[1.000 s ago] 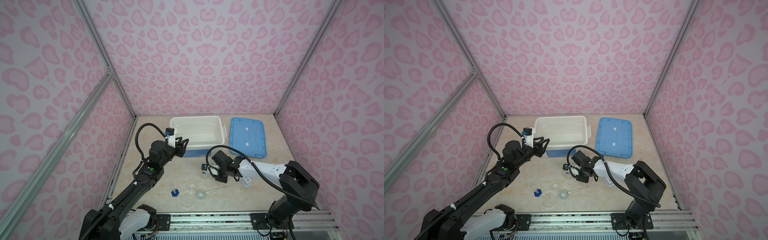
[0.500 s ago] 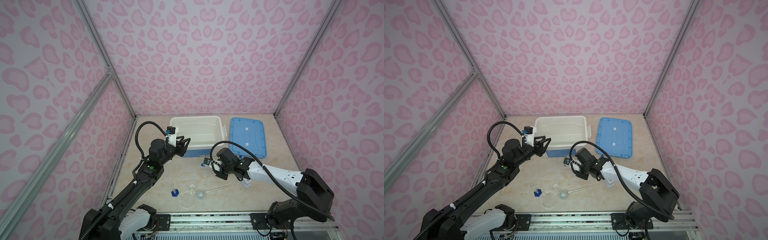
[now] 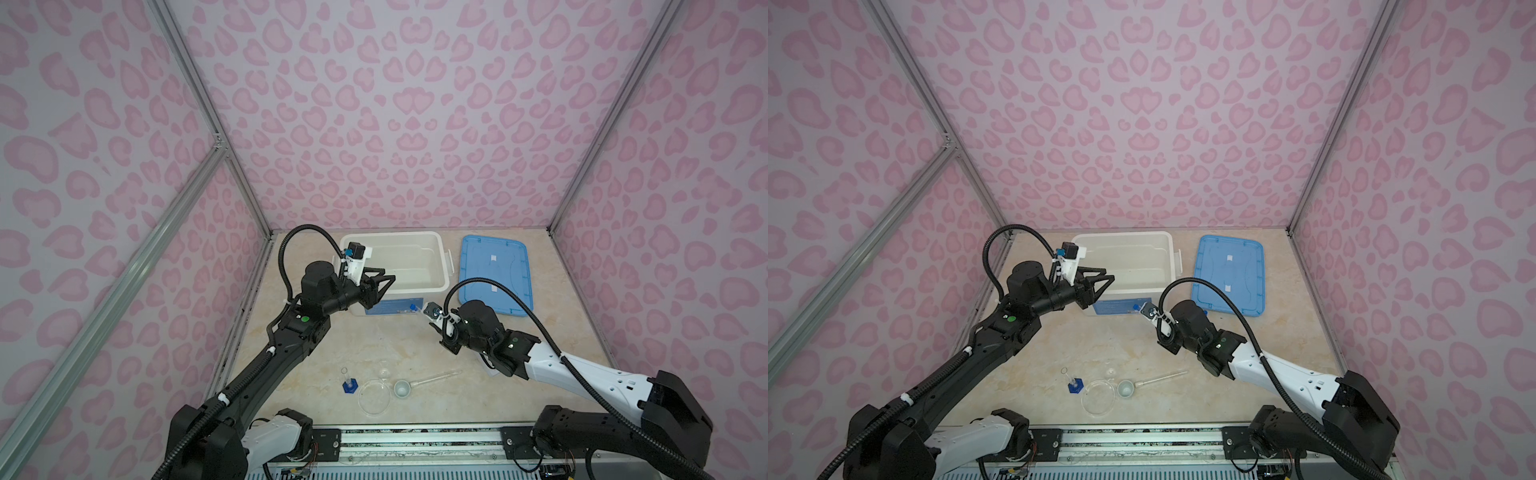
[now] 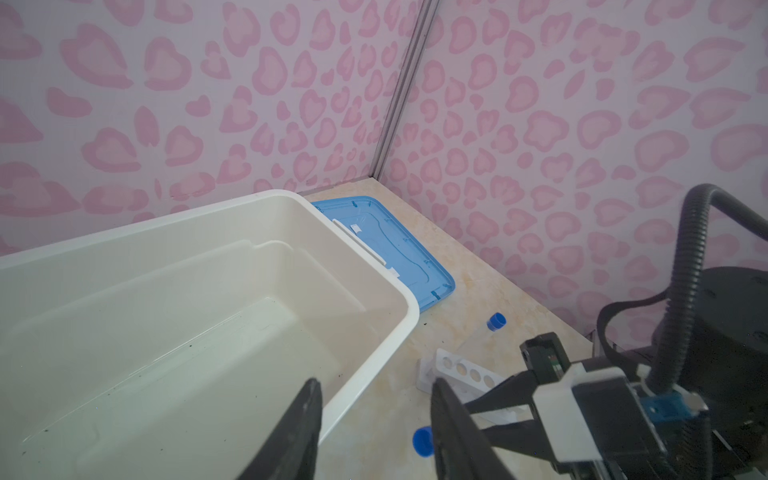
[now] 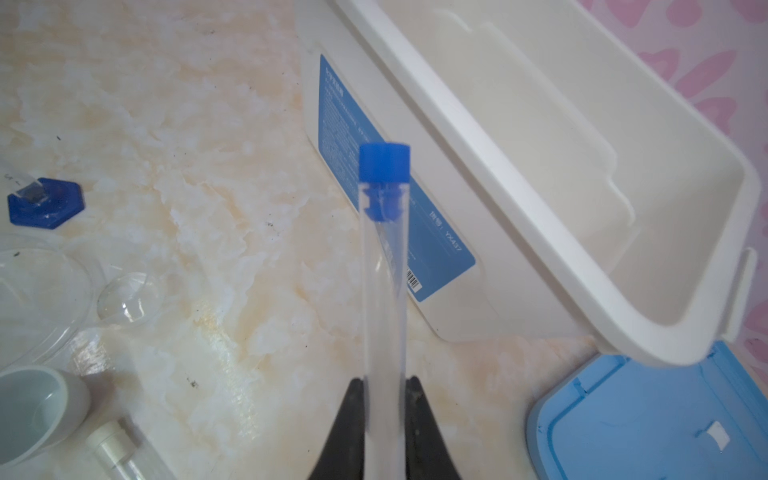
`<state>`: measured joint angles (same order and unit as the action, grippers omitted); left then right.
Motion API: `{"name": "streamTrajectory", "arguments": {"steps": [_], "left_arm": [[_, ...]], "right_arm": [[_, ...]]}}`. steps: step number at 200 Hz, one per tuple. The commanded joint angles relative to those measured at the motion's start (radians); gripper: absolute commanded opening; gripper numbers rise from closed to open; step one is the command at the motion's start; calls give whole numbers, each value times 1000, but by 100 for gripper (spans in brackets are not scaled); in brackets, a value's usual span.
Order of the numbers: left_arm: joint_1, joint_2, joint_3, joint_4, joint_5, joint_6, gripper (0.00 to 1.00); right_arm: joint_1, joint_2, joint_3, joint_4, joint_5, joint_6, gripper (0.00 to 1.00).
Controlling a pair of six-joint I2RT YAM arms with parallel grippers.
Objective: Organize the chemistry lab equipment
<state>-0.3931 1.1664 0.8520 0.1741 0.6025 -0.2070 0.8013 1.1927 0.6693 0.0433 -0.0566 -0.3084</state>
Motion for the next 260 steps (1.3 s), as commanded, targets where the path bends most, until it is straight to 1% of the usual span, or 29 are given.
{"name": "streamTrajectory", "arguments": {"steps": [1, 13, 30, 51, 74, 98, 168, 172, 191, 243, 260], "left_arm": [[-12, 15, 36, -45, 116, 20, 45], [-27, 22, 50, -62, 119, 30, 45], [-53, 30, 70, -81, 94, 44, 44], [-95, 49, 100, -104, 58, 69, 43], [-141, 92, 148, -125, 49, 87, 42], [-166, 126, 179, -129, 42, 94, 40], [-198, 171, 232, -140, 47, 103, 37], [-200, 172, 233, -140, 47, 103, 33], [-205, 177, 234, -140, 46, 104, 30], [-207, 177, 233, -140, 46, 107, 26], [-208, 178, 233, -141, 52, 109, 26]], "right_arm": [[-7, -25, -29, 152, 18, 46, 15], [-10, -42, -51, 210, 17, 58, 15], [-13, -64, -80, 281, 15, 71, 15], [-13, -82, -91, 312, 8, 80, 14], [-13, -96, -101, 341, 4, 84, 14], [-13, -118, -115, 357, 0, 90, 14], [-13, -144, -131, 377, 7, 85, 14], [-14, -142, -132, 381, 8, 85, 14], [-15, -135, -132, 397, 9, 84, 14], [-19, -125, -129, 416, 11, 83, 13], [-20, -123, -129, 421, 14, 85, 13]]}}
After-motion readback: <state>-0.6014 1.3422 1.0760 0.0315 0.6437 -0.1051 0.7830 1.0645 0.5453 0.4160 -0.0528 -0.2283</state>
